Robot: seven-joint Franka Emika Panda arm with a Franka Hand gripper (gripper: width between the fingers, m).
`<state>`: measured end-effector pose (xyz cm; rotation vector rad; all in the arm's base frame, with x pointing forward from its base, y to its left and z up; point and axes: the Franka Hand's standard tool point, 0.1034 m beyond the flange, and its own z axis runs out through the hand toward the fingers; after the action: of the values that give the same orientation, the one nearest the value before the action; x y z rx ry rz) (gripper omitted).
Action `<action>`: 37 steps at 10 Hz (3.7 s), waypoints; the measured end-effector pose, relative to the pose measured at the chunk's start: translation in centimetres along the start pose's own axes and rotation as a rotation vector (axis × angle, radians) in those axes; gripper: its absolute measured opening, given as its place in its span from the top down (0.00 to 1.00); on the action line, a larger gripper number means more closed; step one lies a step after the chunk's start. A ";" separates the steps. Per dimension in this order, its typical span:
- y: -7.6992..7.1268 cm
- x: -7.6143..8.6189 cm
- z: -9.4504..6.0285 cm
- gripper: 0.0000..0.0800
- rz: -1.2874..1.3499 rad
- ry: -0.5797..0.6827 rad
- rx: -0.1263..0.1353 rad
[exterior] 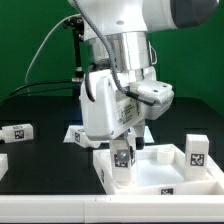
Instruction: Assemble square table
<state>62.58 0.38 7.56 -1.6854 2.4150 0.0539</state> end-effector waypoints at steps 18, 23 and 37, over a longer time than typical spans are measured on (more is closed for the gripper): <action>0.5 0.3 0.2 0.64 -0.569 0.028 -0.075; 0.1 0.1 0.3 0.64 -0.101 0.000 -0.031; -0.4 0.3 -0.2 0.47 -1.449 0.058 -0.090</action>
Offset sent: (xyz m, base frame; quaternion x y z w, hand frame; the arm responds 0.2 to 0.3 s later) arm -0.0160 0.0175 -0.0001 -0.0421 -0.0357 -0.3797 0.9235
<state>62.81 -0.06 7.73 -2.9738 0.7187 -0.1005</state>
